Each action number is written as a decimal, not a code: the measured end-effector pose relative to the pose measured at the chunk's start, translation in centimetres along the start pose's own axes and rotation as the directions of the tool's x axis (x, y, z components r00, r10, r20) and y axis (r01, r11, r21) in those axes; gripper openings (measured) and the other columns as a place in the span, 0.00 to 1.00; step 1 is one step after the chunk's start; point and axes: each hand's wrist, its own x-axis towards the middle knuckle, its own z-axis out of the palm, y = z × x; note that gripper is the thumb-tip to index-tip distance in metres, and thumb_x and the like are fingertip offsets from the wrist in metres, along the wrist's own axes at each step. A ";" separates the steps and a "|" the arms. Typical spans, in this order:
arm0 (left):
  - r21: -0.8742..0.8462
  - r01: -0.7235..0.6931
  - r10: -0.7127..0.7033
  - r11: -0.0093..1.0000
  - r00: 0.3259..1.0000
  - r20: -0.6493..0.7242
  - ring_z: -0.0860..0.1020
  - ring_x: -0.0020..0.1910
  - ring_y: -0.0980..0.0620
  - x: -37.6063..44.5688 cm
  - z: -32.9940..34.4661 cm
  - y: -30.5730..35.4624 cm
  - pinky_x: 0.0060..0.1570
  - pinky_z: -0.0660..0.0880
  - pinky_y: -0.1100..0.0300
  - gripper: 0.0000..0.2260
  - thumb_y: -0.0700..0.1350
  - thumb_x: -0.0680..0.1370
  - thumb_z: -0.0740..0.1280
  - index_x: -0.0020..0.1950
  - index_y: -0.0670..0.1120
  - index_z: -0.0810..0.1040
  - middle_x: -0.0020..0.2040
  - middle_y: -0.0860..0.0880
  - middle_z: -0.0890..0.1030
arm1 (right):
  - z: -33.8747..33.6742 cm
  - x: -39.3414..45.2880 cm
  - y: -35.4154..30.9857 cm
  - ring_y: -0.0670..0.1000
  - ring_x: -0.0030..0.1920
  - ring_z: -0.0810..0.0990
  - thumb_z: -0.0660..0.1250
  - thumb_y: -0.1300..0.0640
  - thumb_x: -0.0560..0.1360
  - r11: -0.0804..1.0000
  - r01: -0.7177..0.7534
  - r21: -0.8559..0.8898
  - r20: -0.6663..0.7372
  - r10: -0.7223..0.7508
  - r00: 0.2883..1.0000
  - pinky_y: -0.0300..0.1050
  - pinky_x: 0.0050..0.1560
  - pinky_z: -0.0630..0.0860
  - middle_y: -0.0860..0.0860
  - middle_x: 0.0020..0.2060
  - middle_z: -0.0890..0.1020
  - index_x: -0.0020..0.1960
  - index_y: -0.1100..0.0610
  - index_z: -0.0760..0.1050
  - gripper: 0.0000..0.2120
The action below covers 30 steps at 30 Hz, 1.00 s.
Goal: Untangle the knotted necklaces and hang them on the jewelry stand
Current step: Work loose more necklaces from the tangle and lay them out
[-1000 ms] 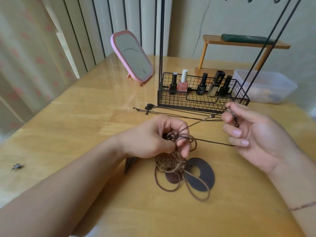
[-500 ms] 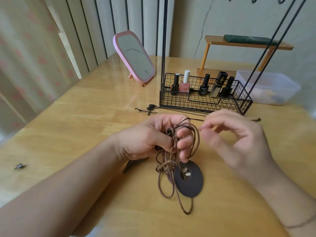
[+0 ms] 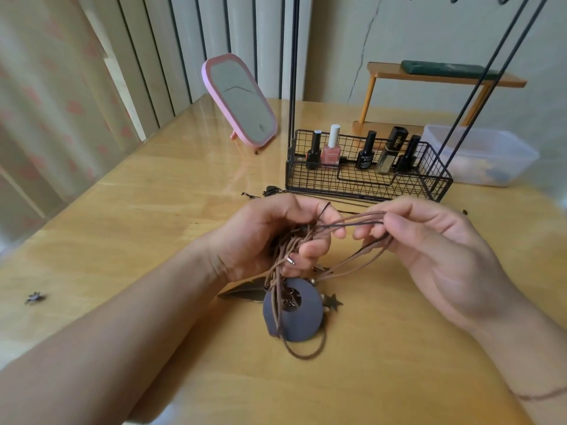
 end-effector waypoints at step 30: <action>0.065 0.034 -0.028 0.997 0.995 -0.097 0.65 0.22 0.56 -0.7 -1.8 0.8 0.20 0.56 0.64 0.11 0.46 0.80 0.61 0.54 0.41 0.79 0.34 0.44 0.73 | -5.4 0.0 -2.2 0.48 0.22 0.60 0.69 0.35 0.72 0.951 0.001 -0.309 -0.302 -0.099 0.948 0.37 0.25 0.59 0.41 0.21 0.63 0.30 0.52 0.70 0.24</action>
